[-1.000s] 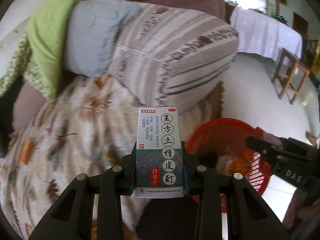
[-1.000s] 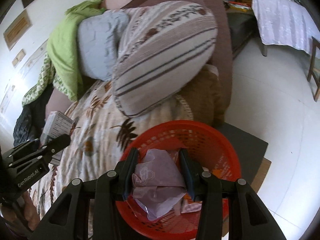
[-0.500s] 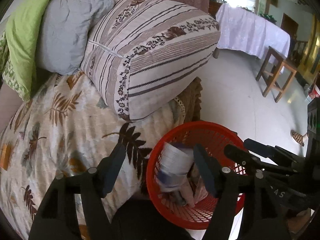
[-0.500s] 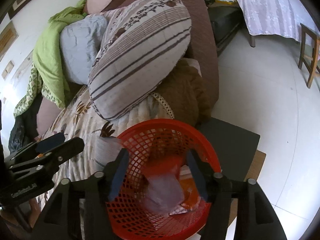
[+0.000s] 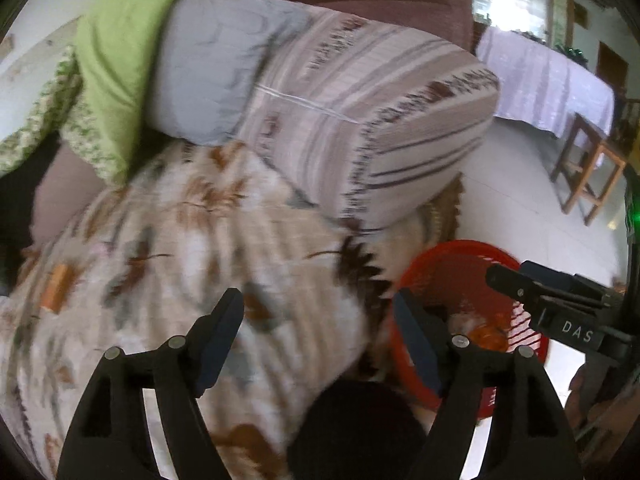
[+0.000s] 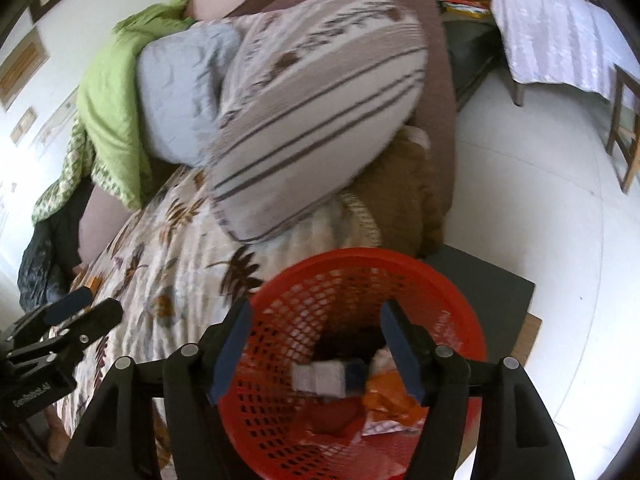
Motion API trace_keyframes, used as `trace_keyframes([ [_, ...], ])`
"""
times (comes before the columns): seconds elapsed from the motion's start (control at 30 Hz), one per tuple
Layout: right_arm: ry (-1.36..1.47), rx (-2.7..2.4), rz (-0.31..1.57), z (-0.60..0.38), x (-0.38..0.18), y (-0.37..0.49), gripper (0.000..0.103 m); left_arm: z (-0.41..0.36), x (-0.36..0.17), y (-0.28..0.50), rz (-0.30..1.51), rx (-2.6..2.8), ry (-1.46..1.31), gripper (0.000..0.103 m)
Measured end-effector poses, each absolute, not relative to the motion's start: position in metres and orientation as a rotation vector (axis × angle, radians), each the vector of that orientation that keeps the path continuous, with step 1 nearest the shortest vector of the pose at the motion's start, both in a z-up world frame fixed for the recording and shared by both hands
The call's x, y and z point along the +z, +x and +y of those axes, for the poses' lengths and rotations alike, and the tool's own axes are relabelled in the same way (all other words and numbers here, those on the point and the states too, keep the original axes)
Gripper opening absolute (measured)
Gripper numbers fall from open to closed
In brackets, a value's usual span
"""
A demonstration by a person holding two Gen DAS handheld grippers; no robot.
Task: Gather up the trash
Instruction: 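Move both tools back to the last items on the bed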
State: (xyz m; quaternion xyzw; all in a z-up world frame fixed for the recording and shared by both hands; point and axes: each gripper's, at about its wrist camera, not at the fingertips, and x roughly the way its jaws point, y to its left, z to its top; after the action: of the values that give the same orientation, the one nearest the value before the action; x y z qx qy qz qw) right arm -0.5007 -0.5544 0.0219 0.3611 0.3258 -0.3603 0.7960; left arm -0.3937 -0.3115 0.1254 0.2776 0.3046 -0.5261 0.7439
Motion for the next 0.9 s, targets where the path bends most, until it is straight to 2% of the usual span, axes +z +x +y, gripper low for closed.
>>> trace_keyframes([
  [0.13, 0.754, -0.690, 0.737, -0.541, 0.019, -0.466, 0.071, -0.283, 0.131, -0.364, 0.621, -1.053, 0.589, 0.081],
  [0.43, 0.663, -0.481, 0.782, -0.494, 0.029, -0.381, 0.072, -0.215, 0.131, -0.271, 0.633, -0.832, 0.516, 0.081],
  [0.57, 0.573, -0.395, 0.819, -0.471, 0.029, -0.334, 0.083, -0.175, 0.134, -0.214, 0.642, -0.717, 0.469, 0.081],
  [0.9, 0.475, -0.185, 0.869, -0.437, 0.008, -0.208, 0.083, -0.118, 0.120, -0.062, 0.732, -0.462, 0.388, 0.082],
])
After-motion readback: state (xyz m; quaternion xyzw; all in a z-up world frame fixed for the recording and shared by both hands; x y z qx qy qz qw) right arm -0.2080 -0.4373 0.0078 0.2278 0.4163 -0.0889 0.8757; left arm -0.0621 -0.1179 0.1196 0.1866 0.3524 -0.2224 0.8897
